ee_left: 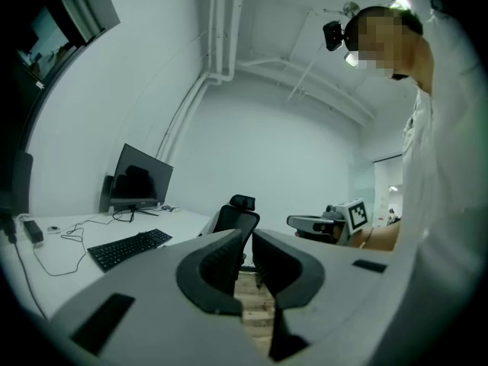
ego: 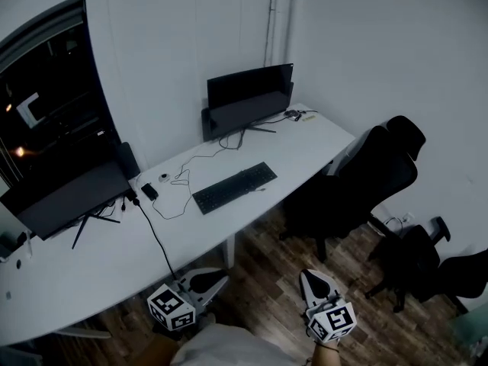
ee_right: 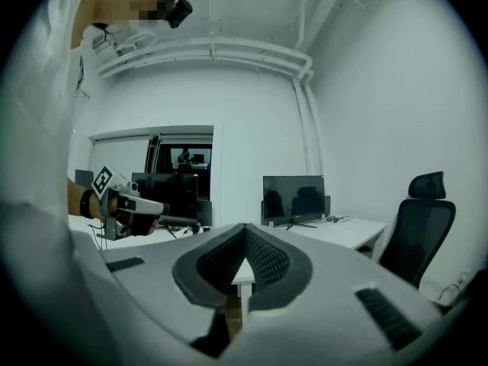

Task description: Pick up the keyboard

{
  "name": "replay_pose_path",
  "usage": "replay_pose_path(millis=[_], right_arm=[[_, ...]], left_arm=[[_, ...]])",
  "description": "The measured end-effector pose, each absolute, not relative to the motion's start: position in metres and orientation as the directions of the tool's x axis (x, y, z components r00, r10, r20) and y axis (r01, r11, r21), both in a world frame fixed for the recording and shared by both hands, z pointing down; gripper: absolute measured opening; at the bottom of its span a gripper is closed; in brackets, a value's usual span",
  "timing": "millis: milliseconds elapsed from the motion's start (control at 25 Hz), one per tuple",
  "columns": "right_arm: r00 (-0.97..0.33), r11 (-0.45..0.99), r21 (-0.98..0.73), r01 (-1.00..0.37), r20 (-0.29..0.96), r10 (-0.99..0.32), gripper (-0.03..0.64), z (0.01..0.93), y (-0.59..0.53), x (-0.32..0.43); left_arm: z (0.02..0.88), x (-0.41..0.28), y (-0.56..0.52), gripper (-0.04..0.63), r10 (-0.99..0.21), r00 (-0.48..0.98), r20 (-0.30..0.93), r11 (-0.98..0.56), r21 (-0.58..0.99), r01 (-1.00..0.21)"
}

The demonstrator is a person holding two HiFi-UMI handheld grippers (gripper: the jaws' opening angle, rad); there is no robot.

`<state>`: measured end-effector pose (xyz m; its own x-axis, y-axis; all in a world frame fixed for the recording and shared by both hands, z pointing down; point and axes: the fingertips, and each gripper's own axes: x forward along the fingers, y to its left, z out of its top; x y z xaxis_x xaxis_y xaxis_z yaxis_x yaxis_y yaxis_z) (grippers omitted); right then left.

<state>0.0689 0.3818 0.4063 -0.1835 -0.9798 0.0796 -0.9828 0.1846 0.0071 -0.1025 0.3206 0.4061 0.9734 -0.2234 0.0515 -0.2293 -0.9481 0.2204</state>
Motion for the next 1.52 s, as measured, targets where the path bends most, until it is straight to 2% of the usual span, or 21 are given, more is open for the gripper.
replay_pose_path(millis=[320,760,1240,1520], right_arm=[[-0.228,0.224,-0.050,-0.973,0.105,-0.968,0.003,0.424,0.408,0.083],[-0.299,0.293,-0.058,-0.954,0.150,-0.943,0.005,0.444,0.363,0.094],[-0.340,0.338,-0.049,-0.940,0.211,-0.916,0.005,0.473,0.186,0.129],[-0.395,0.398,-0.047,-0.916,0.286,-0.873,0.031,0.489,0.059,0.131]], left_arm=[[0.414,-0.090,0.349,0.037,-0.276,0.960,0.053,-0.927,0.248,-0.280],[0.427,-0.065,0.287,0.037,-0.317,0.947,0.046,-0.913,0.254,-0.318],[0.456,-0.031,0.117,0.037,-0.362,0.931,0.044,-0.892,0.274,-0.359],[0.461,-0.023,0.014,0.037,-0.373,0.925,0.071,-0.884,0.277,-0.377]])
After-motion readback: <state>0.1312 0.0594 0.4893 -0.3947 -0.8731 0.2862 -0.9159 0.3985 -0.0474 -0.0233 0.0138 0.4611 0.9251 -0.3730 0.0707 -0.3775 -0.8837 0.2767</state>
